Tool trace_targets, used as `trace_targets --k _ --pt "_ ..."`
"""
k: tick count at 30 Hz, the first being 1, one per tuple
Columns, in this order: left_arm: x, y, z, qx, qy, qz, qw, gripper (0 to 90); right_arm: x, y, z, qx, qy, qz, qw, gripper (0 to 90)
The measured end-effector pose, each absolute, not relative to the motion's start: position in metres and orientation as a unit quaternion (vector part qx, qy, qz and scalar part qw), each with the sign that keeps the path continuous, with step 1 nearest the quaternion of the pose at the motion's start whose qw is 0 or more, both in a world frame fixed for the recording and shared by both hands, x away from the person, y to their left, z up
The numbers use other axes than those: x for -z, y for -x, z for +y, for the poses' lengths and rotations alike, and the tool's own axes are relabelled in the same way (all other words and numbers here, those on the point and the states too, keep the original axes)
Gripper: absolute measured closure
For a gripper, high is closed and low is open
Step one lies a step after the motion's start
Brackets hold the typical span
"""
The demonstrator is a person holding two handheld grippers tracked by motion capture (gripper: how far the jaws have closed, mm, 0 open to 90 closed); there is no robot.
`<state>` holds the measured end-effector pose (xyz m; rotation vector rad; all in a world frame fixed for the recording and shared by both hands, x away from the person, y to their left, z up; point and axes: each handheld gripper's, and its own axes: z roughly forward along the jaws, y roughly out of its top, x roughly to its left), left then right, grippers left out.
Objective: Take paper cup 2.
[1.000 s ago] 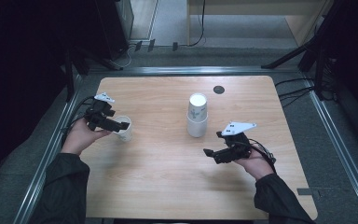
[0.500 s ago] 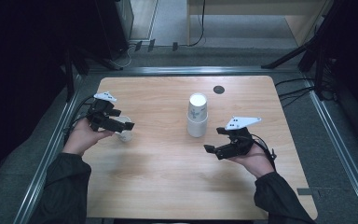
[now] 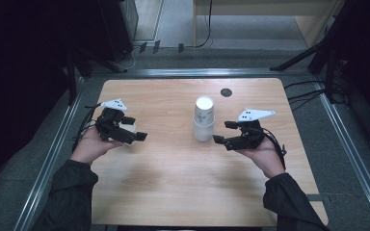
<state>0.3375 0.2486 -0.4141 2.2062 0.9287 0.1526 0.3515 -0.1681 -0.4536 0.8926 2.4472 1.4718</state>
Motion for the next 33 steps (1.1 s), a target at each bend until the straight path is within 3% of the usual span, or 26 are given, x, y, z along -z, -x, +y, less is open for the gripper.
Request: trace_targets --k 9,17,22,33 --pt "0.417 -0.33 0.233 -0.05 -0.864 0.341 0.368 14.1 0.442 -0.379 -0.171 -0.492 -0.268 0.826 0.062 28.2" --pt "0.422 -0.32 0.223 -0.036 -0.87 0.329 0.365 14.1 0.432 -0.397 -0.158 -0.469 -0.221 0.851 0.083 33.1" --pt "0.423 -0.312 0.218 -0.031 -0.871 0.33 0.363 14.5 0.427 -0.415 -0.156 -0.48 -0.225 0.846 0.057 34.3" --pt "0.431 -0.293 0.216 -0.032 -0.871 0.323 0.368 14.5 0.42 -0.432 -0.141 -0.473 -0.198 0.857 0.052 27.7"
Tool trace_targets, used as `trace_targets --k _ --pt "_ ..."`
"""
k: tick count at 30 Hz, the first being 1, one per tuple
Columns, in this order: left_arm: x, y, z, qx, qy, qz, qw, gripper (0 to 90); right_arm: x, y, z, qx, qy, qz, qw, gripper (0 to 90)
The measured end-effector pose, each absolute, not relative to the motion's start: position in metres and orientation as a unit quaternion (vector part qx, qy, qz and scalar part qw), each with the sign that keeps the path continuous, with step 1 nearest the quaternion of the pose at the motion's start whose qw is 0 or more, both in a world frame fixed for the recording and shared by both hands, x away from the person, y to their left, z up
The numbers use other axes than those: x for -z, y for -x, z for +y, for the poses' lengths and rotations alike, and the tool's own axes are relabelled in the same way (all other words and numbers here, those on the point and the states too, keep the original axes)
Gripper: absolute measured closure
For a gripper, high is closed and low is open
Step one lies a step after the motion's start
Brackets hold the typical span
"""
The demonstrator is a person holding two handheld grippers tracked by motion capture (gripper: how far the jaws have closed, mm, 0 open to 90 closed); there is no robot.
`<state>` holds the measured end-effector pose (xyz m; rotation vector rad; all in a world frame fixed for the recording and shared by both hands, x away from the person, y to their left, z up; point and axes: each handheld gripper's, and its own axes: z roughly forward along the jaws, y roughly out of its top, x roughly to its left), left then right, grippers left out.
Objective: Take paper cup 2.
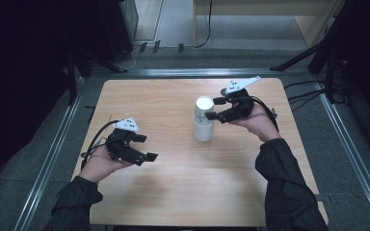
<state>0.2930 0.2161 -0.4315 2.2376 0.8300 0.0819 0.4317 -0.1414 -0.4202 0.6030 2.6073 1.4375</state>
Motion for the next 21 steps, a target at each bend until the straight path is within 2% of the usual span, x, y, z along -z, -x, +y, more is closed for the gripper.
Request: trace_targets --k 9,13,21 --pt "0.44 -0.284 0.208 -0.031 -0.876 0.312 0.368 14.5 0.424 -0.441 -0.126 -0.468 -0.195 0.861 0.05 24.5" --pt "0.444 -0.284 0.206 -0.027 -0.878 0.307 0.367 14.5 0.426 -0.441 -0.121 -0.471 -0.191 0.86 0.043 25.4" --pt "0.448 -0.283 0.203 -0.024 -0.882 0.302 0.362 14.5 0.424 -0.438 -0.122 -0.471 -0.179 0.862 0.057 31.0"
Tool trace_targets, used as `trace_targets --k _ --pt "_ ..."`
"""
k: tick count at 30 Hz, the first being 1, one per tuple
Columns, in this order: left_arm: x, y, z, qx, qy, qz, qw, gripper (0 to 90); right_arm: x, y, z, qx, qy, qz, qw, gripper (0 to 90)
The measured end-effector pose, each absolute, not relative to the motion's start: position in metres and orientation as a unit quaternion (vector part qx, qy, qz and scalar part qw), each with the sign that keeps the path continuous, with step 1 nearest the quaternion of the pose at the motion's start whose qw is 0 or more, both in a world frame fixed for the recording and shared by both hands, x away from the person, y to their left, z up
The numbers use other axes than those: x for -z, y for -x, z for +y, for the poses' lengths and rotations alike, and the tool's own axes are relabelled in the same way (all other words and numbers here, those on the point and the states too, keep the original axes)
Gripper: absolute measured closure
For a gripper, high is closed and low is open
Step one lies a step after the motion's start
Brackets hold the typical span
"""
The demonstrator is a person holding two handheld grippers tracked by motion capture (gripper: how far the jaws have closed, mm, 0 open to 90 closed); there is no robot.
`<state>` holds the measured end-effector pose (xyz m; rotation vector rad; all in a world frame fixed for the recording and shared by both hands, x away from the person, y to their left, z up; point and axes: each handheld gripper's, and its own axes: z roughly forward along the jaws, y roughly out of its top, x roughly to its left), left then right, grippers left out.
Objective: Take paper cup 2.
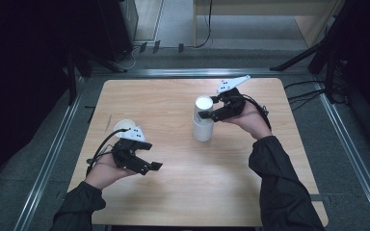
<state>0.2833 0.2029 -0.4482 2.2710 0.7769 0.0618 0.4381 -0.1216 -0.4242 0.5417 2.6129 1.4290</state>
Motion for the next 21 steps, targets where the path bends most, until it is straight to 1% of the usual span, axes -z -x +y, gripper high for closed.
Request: trace_targets --k 21 --pt "0.4531 -0.2858 0.197 -0.015 -0.889 0.29 0.355 14.8 0.4162 -0.4324 -0.1269 -0.477 -0.182 0.857 0.073 33.8"
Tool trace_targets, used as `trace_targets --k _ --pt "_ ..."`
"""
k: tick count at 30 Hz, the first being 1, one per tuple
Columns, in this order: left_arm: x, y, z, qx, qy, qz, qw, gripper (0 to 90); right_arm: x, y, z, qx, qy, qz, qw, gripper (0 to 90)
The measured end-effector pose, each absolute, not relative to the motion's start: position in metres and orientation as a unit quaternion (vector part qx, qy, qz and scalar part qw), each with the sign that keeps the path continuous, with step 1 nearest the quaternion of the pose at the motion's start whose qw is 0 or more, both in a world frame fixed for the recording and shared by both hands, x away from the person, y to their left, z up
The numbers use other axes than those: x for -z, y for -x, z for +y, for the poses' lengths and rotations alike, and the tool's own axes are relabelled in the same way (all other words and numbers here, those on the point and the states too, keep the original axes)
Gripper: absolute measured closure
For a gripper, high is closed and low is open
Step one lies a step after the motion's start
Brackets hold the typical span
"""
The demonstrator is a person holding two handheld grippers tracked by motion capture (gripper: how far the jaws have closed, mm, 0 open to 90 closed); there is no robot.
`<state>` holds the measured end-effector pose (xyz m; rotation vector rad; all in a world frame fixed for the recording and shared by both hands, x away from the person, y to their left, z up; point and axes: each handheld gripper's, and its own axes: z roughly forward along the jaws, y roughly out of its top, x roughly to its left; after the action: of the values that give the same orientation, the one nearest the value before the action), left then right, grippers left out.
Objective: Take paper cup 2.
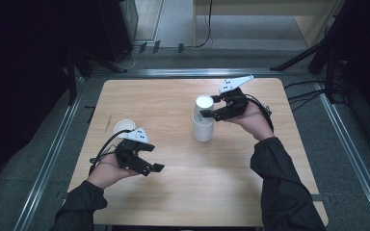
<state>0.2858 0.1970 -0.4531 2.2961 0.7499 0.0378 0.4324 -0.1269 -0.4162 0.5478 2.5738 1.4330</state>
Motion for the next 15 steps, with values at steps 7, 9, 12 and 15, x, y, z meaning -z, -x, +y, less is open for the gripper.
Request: trace_targets --k 7,9,12,15 --pt "0.453 -0.286 0.196 -0.019 -0.889 0.288 0.355 14.8 0.413 -0.432 -0.129 -0.481 -0.185 0.853 0.079 34.6" --pt "0.453 -0.286 0.196 -0.018 -0.889 0.288 0.356 14.8 0.411 -0.431 -0.13 -0.483 -0.185 0.852 0.077 34.6" --pt "0.453 -0.286 0.196 -0.018 -0.889 0.287 0.355 14.8 0.408 -0.429 -0.13 -0.489 -0.185 0.849 0.077 34.7" --pt "0.453 -0.285 0.196 -0.017 -0.889 0.287 0.356 14.8 0.405 -0.429 -0.132 -0.494 -0.189 0.845 0.078 34.9"
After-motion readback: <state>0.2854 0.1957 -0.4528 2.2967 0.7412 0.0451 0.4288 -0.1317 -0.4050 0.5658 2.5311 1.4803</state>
